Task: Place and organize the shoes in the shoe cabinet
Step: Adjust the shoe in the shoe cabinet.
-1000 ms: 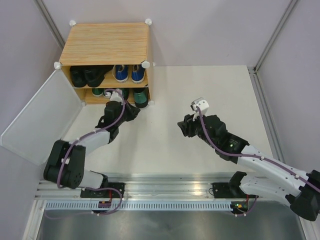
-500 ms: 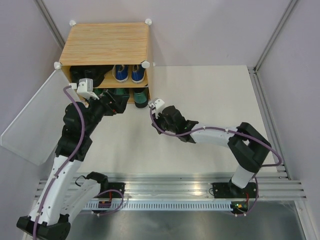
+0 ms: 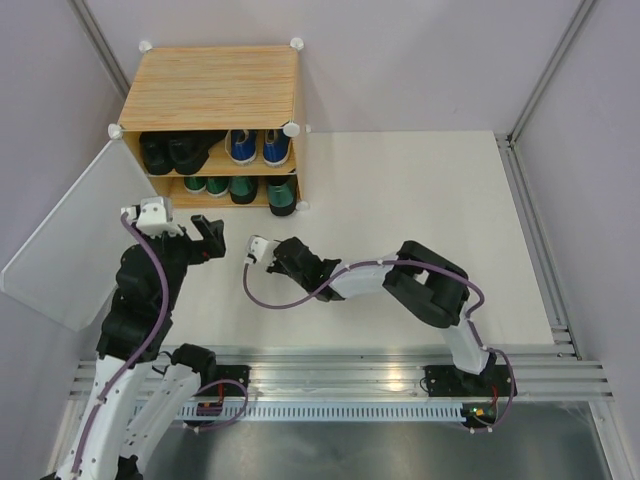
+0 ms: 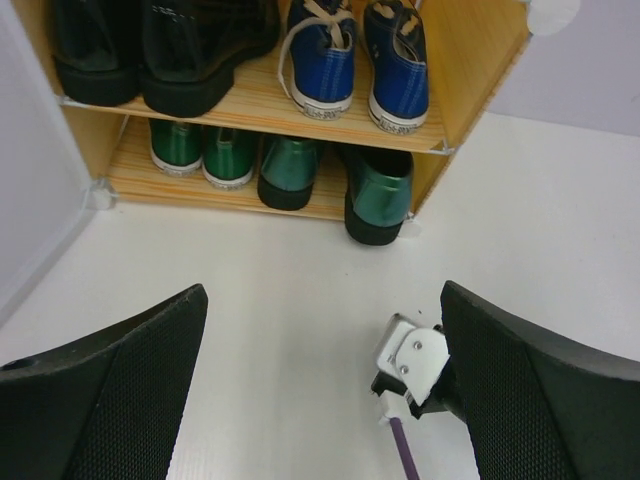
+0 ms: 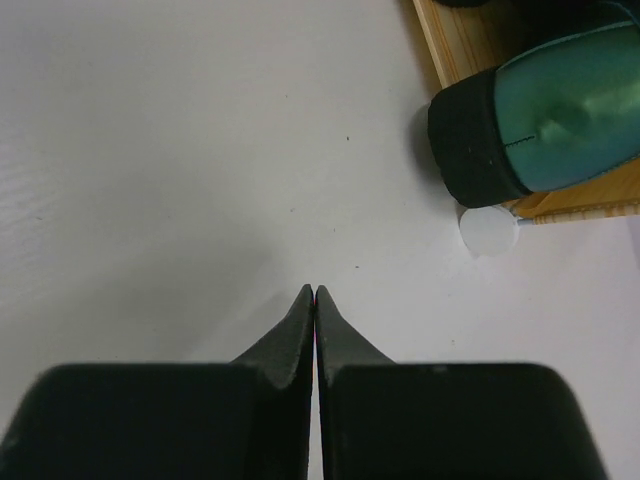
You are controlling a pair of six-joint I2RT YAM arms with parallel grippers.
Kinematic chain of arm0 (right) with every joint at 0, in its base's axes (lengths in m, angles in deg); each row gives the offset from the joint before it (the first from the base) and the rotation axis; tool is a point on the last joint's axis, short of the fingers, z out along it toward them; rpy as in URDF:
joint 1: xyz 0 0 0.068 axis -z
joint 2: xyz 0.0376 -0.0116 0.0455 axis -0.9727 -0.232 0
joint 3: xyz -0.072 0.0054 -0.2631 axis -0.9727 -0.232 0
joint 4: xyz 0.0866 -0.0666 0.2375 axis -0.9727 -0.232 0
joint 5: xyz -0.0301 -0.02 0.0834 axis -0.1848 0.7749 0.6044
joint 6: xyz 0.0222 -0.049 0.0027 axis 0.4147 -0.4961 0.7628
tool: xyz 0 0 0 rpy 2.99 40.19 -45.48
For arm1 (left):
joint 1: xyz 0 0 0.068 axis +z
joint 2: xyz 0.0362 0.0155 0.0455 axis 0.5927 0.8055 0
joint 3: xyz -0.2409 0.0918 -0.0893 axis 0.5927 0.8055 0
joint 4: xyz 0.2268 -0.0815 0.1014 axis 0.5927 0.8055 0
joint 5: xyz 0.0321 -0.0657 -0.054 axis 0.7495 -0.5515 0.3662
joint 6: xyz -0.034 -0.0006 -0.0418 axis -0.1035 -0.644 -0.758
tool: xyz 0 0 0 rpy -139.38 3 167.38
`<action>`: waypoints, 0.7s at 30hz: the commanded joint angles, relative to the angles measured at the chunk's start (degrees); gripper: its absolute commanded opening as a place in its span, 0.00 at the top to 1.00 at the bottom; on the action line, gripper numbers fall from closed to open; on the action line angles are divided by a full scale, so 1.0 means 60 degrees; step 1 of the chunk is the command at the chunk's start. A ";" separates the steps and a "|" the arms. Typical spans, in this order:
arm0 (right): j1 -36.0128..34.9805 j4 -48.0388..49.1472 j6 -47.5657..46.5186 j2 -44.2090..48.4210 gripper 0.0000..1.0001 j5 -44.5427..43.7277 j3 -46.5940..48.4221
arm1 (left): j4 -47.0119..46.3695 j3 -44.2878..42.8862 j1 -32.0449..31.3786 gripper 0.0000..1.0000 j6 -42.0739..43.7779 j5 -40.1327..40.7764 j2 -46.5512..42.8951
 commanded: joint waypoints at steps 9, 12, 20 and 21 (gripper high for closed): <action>-0.0110 0.3435 -0.4455 -0.1135 0.99 -0.1776 0.0332 | -0.0556 0.0485 0.0009 0.00 0.0528 0.0877 -0.0970; -0.0212 0.3715 -0.4866 -0.1224 0.99 -0.1776 0.0492 | -0.0556 0.0456 0.0009 0.00 0.0529 0.0746 -0.0984; 0.0225 0.3234 -0.4912 -0.2042 0.99 -0.1191 0.1937 | -0.0556 0.0426 0.0009 0.00 0.0528 0.0541 -0.0941; 0.0401 0.2927 -0.4723 -0.2465 0.99 -0.1059 0.2320 | -0.0556 0.0426 0.0009 0.00 0.0528 0.0526 -0.0926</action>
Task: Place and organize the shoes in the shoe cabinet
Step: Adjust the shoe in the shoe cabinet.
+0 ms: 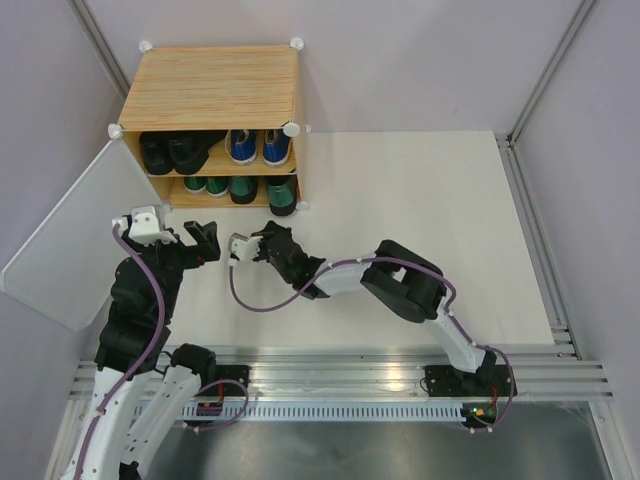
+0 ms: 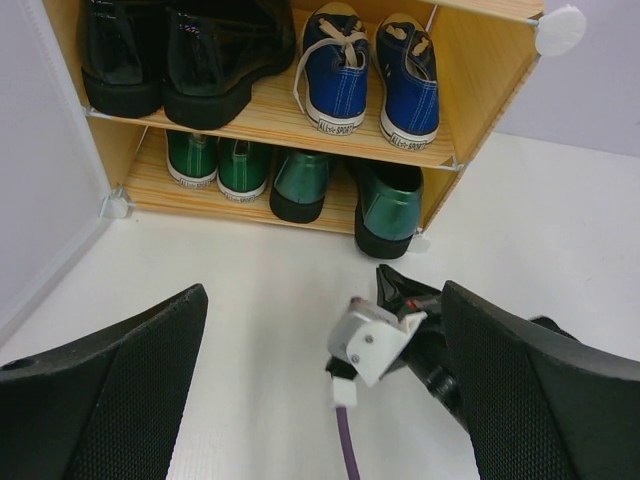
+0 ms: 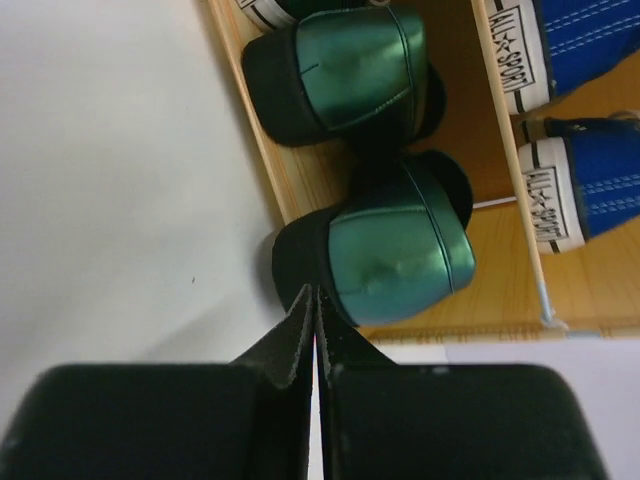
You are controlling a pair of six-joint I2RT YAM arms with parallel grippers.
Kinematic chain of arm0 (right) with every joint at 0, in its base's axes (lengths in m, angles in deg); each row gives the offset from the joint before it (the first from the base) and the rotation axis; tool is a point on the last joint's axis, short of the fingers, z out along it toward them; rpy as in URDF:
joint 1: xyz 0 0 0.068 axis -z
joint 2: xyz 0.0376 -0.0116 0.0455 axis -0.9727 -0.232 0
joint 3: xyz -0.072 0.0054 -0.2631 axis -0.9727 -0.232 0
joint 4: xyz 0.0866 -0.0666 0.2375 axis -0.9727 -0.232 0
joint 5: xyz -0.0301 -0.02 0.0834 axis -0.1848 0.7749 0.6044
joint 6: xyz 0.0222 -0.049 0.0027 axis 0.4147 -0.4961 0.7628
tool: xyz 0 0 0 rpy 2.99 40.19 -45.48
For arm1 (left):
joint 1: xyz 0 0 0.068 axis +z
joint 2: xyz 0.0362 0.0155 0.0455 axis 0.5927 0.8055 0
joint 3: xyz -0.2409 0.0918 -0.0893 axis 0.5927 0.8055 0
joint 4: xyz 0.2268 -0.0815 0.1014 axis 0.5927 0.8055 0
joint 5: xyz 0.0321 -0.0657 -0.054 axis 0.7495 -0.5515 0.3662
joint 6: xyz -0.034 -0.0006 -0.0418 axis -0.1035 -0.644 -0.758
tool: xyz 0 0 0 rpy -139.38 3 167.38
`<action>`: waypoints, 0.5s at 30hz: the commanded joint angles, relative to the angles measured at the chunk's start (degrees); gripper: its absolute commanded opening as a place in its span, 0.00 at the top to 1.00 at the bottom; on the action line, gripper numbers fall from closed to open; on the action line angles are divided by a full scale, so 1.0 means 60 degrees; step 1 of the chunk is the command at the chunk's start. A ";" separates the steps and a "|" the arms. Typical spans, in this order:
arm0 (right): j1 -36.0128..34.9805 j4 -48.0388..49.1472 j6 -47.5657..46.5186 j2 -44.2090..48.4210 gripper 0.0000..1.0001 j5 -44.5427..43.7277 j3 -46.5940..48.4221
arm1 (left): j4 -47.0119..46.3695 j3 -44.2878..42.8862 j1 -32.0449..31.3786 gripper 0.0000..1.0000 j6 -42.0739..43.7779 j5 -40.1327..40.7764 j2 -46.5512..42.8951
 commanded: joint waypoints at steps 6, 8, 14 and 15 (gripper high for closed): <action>0.1322 -0.0942 -0.0004 -0.1952 0.99 0.0363 0.3119 | -0.0338 -0.0011 0.0009 0.00 0.0375 -0.0145 0.0043; 0.1219 -0.0941 0.0171 -0.1586 0.99 0.0465 0.2595 | -0.0352 0.0004 0.0009 0.00 0.0376 -0.0145 0.0043; 0.0575 -0.0298 0.0157 0.0054 0.99 0.0364 0.0544 | -0.0338 -0.0025 0.0009 0.00 0.0361 -0.0233 0.0000; 0.0488 -0.0181 0.0230 0.0375 0.99 0.0305 0.0337 | -0.0338 -0.0025 0.0024 0.00 0.0361 -0.0233 -0.0001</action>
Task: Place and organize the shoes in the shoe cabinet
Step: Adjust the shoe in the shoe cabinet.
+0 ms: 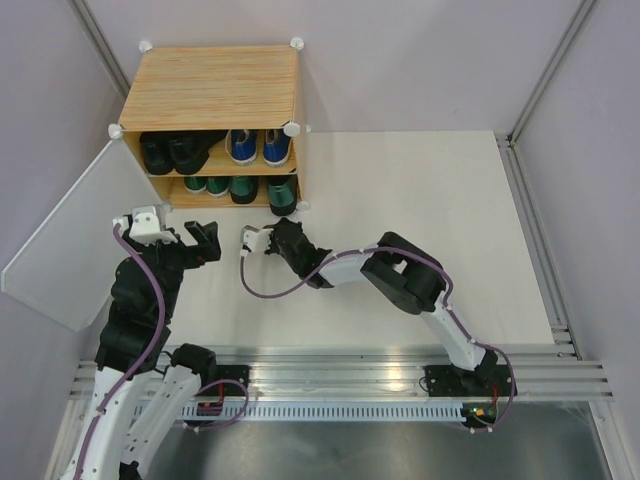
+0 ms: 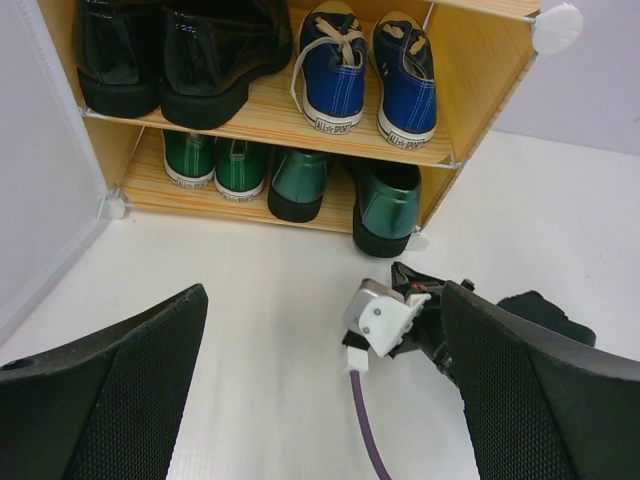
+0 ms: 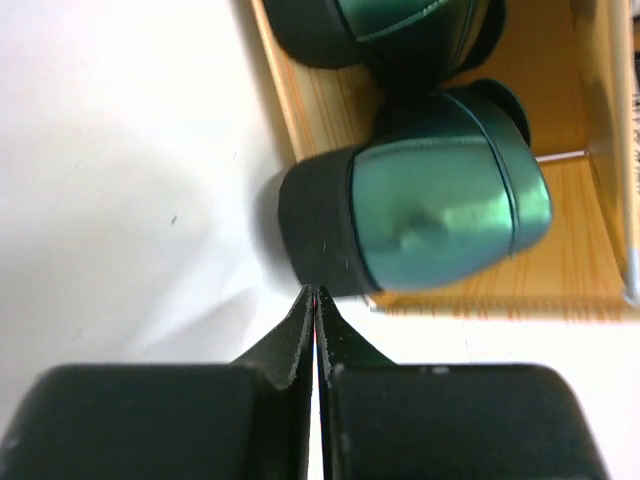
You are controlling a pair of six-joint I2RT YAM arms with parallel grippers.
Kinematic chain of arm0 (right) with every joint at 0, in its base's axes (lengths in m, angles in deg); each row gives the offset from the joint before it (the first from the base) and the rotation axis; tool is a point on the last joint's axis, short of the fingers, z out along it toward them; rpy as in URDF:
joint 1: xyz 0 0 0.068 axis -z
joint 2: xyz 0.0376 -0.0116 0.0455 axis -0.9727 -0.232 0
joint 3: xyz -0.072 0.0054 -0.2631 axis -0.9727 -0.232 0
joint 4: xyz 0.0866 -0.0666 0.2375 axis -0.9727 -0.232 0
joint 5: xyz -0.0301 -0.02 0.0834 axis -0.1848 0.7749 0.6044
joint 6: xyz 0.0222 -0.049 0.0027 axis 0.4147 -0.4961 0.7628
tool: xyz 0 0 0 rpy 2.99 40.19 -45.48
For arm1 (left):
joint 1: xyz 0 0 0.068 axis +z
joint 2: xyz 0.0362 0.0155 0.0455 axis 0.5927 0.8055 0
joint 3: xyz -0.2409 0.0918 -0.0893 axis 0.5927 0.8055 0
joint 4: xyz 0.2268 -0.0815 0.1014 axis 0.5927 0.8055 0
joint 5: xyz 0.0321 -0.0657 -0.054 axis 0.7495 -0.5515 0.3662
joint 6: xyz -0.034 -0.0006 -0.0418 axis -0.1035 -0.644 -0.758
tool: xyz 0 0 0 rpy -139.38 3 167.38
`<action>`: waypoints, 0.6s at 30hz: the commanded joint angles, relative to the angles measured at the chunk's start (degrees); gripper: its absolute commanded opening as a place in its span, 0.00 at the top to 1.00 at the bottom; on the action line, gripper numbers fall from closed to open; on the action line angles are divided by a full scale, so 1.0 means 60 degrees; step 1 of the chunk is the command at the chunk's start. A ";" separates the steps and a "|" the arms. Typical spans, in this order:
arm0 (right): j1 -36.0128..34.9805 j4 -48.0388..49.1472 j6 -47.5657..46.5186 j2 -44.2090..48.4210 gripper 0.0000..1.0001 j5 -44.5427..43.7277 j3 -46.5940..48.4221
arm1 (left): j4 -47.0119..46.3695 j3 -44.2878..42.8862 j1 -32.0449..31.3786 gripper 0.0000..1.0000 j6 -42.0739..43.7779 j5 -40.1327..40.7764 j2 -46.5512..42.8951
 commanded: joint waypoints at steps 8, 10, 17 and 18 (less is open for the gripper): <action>-0.0575 0.0836 0.0327 0.1858 0.99 -0.0301 -0.1387 | -0.0338 -0.0025 0.0024 0.00 0.0376 -0.0215 -0.0096; -0.0269 0.0675 0.0457 0.1434 0.99 -0.0112 -0.0746 | -0.0338 -0.0025 0.0024 0.00 0.0376 -0.0244 -0.0096; 0.1387 -0.2178 0.1336 -0.1932 0.99 0.0561 0.4186 | -0.0352 0.0004 0.0009 0.00 0.0376 -0.0317 -0.0067; 0.1446 -0.2299 0.1381 -0.2024 0.99 0.0636 0.4427 | -0.0338 0.0004 0.0009 0.00 0.0376 -0.0303 -0.0067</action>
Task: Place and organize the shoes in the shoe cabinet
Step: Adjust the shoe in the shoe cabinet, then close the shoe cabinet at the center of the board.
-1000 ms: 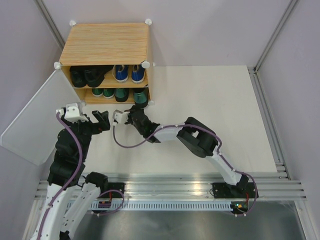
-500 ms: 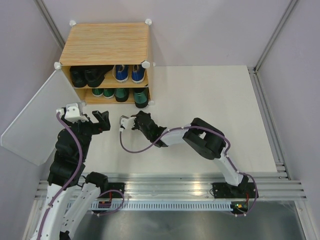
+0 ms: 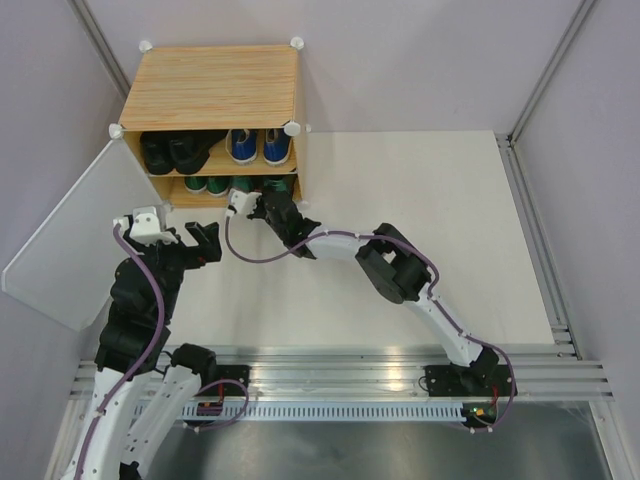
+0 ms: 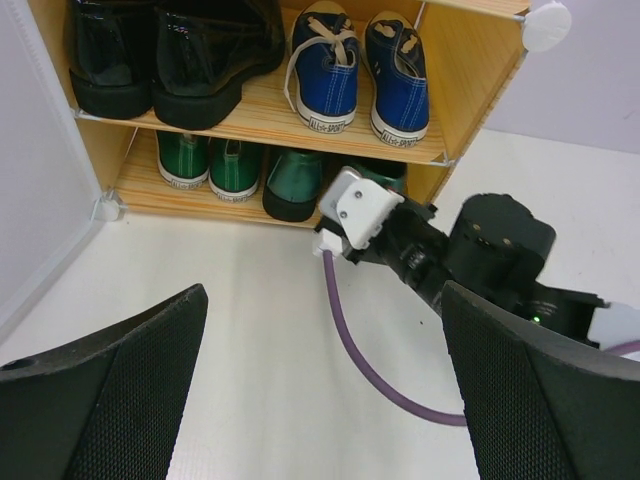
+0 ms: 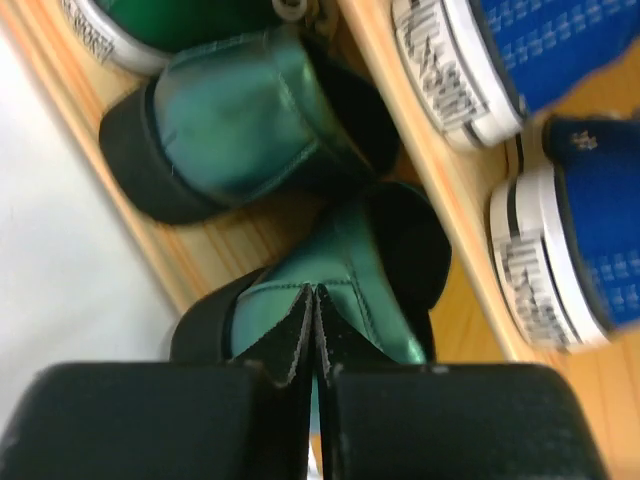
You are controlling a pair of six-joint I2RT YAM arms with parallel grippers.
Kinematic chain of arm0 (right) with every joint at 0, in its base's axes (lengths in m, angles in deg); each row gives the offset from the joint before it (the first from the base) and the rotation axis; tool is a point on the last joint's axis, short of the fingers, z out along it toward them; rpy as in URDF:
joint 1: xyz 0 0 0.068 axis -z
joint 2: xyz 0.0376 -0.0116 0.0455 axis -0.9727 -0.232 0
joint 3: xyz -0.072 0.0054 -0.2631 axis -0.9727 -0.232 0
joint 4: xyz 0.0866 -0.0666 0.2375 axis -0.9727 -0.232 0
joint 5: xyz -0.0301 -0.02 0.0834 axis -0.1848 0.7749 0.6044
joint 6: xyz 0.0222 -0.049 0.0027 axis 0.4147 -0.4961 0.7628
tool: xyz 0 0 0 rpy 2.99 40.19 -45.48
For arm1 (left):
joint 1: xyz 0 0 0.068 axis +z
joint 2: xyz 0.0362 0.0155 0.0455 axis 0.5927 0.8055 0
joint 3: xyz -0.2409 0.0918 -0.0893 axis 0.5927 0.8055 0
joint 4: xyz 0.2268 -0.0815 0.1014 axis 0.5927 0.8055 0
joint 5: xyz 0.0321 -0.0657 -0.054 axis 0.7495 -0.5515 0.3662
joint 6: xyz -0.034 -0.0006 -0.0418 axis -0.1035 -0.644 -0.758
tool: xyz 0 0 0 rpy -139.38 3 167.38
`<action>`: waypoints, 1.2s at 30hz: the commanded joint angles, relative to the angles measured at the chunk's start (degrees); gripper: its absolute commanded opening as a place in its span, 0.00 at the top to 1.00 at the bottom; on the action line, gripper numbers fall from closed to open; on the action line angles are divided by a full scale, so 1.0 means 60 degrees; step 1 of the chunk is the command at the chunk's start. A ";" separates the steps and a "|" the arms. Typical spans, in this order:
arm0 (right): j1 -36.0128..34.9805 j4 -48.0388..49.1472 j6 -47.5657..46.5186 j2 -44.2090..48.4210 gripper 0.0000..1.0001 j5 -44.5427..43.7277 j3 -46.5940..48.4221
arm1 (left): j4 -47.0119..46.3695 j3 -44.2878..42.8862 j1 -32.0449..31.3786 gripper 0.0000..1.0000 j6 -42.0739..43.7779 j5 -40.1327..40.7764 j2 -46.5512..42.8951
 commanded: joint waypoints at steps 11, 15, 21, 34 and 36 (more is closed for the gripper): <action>-0.0358 -0.0491 0.0440 0.2080 0.99 -0.0070 -0.2239 | -0.0352 0.0018 0.0009 0.00 0.0372 -0.0176 0.0035; -0.0754 -0.0696 0.1566 0.3866 0.99 0.0104 -0.3294 | -0.0455 0.0077 0.0024 0.00 0.0416 -0.0072 0.0195; -0.0813 -0.1574 0.5183 0.6503 0.87 0.1392 -0.5111 | -0.0485 -0.0272 0.0024 0.00 0.0372 0.0059 0.1074; -0.0008 -0.2293 1.0048 1.2318 0.47 0.1569 -0.9884 | 0.2355 -0.5837 0.0302 0.00 0.0137 0.0863 0.5980; 0.0051 -0.2395 1.0196 1.3300 0.45 0.1482 -1.0223 | 0.3042 -0.7183 0.0491 0.00 0.0138 0.1522 0.7001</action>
